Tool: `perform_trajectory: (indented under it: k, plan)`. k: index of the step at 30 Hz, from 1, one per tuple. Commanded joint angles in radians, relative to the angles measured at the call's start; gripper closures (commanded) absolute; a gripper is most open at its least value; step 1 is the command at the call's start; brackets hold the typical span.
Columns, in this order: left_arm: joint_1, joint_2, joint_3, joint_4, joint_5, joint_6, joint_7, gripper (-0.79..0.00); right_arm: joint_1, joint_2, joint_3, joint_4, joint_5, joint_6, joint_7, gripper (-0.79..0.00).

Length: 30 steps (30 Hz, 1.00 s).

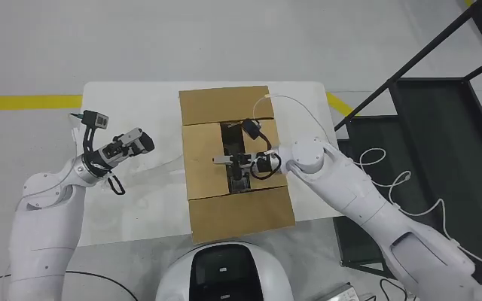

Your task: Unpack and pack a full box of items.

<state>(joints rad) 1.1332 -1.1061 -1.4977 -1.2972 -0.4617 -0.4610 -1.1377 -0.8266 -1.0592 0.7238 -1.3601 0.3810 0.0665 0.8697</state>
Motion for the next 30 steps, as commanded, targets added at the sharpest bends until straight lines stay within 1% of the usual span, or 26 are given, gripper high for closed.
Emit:
perform_trajectory:
  k: [1, 7, 9, 14, 18, 22, 25, 28, 30]
  plan:
    - [0.001, 0.0, 0.0, 0.002, -0.005, 0.001, 0.014, -0.785, 0.008, -0.008, -0.012, 0.014, 0.001, -0.006, 0.015, -0.785]
    - [0.001, 0.003, -0.002, -0.005, -0.038, 0.01, 0.03, -0.785, 0.022, -0.032, -0.038, 0.0, 0.044, -0.071, 0.098, -0.785]
    - [-0.003, 0.005, -0.008, -0.01, -0.034, 0.008, 0.034, -0.785, 0.018, -0.037, -0.035, -0.014, 0.081, -0.096, 0.121, -0.785]
    - [-0.022, 0.009, -0.019, -0.032, -0.016, 0.0, 0.062, -0.785, 0.016, -0.048, -0.016, -0.056, 0.139, -0.165, 0.143, -0.785]
    - [-0.025, 0.01, -0.024, -0.062, -0.049, -0.004, 0.078, -0.785, 0.024, -0.058, -0.009, -0.102, 0.138, -0.205, 0.117, -0.785]
    - [-0.028, 0.007, -0.015, -0.096, -0.126, 0.01, 0.081, -0.785, 0.048, -0.079, -0.042, -0.128, 0.114, -0.2, 0.1, -0.785]
    - [-0.035, 0.005, -0.002, -0.116, -0.168, 0.028, 0.069, -0.785, 0.084, -0.106, -0.092, -0.114, 0.088, -0.184, 0.083, -0.785]
    - [-0.045, 0.002, 0.016, -0.129, -0.18, 0.045, 0.071, -0.785, 0.112, -0.14, -0.142, -0.075, 0.069, -0.188, 0.024, -0.785]
    - [-0.051, 0.0, 0.032, -0.136, -0.179, 0.052, 0.079, -0.785, 0.129, -0.165, -0.174, -0.051, 0.076, -0.198, 0.009, -0.785]
